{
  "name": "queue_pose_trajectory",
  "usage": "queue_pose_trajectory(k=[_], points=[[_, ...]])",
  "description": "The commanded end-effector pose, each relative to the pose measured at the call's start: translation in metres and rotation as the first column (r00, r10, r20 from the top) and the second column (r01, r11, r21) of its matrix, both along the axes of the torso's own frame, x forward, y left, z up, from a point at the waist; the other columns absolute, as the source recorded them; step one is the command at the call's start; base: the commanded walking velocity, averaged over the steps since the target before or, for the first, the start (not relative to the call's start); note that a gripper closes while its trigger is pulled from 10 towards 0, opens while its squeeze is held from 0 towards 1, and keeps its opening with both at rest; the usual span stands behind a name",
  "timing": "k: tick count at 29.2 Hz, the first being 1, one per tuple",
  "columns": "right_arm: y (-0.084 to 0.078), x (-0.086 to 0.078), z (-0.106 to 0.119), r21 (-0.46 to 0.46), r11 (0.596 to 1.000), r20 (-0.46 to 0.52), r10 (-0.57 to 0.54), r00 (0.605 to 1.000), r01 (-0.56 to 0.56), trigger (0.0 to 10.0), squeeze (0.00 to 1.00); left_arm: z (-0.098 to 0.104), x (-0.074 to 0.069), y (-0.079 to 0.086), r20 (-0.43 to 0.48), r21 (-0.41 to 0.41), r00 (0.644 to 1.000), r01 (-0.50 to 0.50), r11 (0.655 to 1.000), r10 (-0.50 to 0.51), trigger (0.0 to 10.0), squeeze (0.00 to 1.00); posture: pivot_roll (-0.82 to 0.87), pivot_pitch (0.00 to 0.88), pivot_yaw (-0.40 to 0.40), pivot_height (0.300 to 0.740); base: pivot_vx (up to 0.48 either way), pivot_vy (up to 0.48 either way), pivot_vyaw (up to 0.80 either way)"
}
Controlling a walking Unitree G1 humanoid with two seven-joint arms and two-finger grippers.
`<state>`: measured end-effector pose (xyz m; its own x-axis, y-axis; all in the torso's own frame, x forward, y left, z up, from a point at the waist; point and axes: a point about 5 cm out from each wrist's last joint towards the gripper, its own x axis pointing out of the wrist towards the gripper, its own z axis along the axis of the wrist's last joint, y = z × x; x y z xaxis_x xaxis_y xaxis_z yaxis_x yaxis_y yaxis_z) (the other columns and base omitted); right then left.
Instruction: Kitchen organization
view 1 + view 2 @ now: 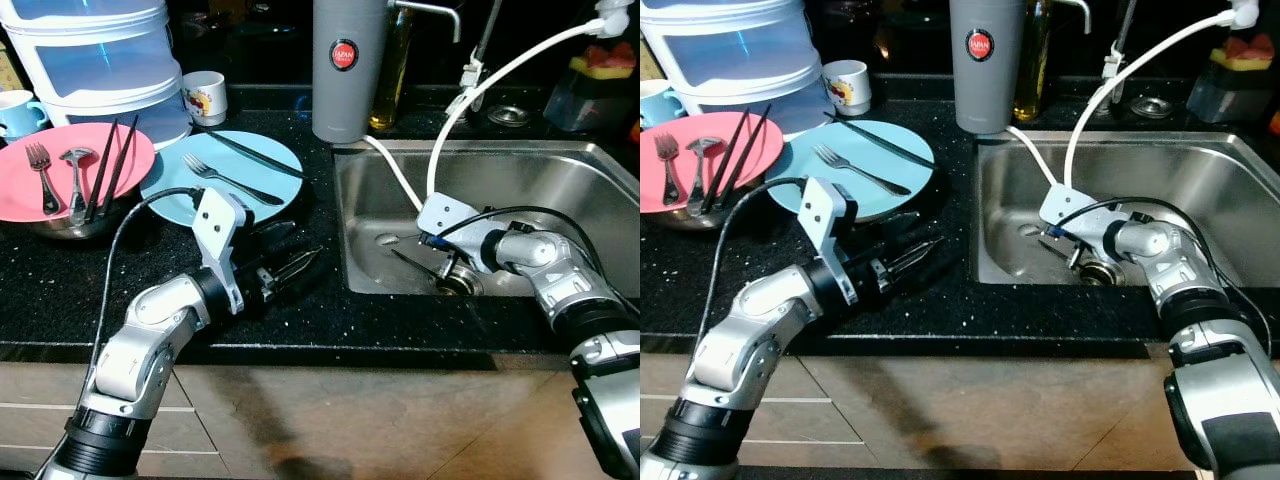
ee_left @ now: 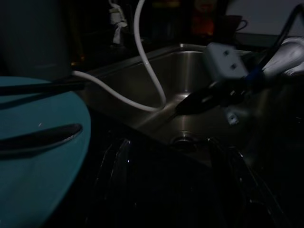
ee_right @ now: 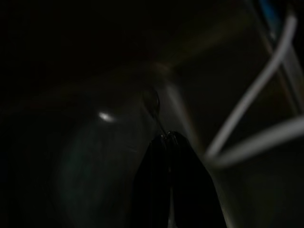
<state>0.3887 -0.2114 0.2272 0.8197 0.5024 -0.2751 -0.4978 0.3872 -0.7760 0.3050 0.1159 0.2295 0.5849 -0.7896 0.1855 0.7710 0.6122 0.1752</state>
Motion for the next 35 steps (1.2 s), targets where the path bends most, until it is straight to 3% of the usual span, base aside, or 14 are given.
queue_pose_trajectory(k=[1,7,18,19,23,24,29,30,35], points=[[0.003,0.000,-0.007,-0.024,1.000,-0.021,0.015,1.000,-0.015,10.0,0.00,-0.002,0.001,-0.005,-0.019,0.017,0.999,0.035,0.999,-0.035,10.0,0.00,0.06,0.102,0.011,0.740,0.000,0.000,0.00],[0.011,0.001,-0.016,-0.031,0.999,-0.052,0.021,0.998,-0.023,10.0,0.00,0.002,-0.003,-0.022,-0.039,0.044,0.988,0.149,0.988,-0.148,10.0,0.00,0.06,0.098,0.011,0.740,0.000,0.000,0.00],[0.008,0.001,-0.019,-0.029,1.000,-0.069,0.004,0.998,-0.006,10.0,0.00,0.003,-0.004,-0.030,-0.044,0.078,0.983,0.182,0.980,-0.179,10.0,0.00,0.06,0.097,0.012,0.740,0.000,0.000,0.00],[0.008,0.001,-0.019,-0.023,1.000,-0.073,0.001,0.997,-0.002,10.0,0.13,0.003,-0.004,-0.030,-0.044,0.078,0.983,0.181,0.980,-0.178,10.0,0.00,0.06,0.097,0.012,0.740,0.000,0.000,0.00],[0.007,0.001,-0.019,-0.016,1.000,-0.078,-0.004,0.997,0.002,10.0,0.13,0.003,-0.004,-0.030,-0.046,0.081,0.983,0.181,0.980,-0.178,10.0,0.00,0.06,0.097,0.012,0.740,0.000,0.000,0.00],[0.007,0.001,-0.019,-0.012,1.000,-0.079,-0.005,0.997,0.004,10.0,1.00,0.003,-0.004,-0.030,-0.044,0.083,0.984,0.177,0.981,-0.174,10.0,0.00,0.06,0.097,0.013,0.740,0.000,0.000,0.00],[0.006,0.002,-0.018,-0.030,0.999,-0.051,-0.024,0.998,0.022,10.0,1.00,0.004,-0.002,-0.030,-0.030,0.086,0.989,0.150,0.985,-0.148,10.0,0.00,0.06,0.095,0.014,0.740,0.000,0.000,0.00],[0.006,0.003,-0.016,-0.026,0.999,-0.029,-0.037,0.999,0.036,10.0,0.00,0.005,-0.001,-0.029,-0.016,0.084,0.992,0.129,0.988,-0.128,10.0,0.00,0.07,0.096,0.015,0.740,0.000,0.000,0.00],[0.003,0.008,-0.003,0.068,0.993,0.022,-0.103,0.994,0.101,10.0,0.00,0.009,0.003,-0.027,-0.010,0.069,0.996,0.086,0.994,-0.086,10.0,0.00,0.07,0.094,0.017,0.740,0.000,0.000,0.00]])
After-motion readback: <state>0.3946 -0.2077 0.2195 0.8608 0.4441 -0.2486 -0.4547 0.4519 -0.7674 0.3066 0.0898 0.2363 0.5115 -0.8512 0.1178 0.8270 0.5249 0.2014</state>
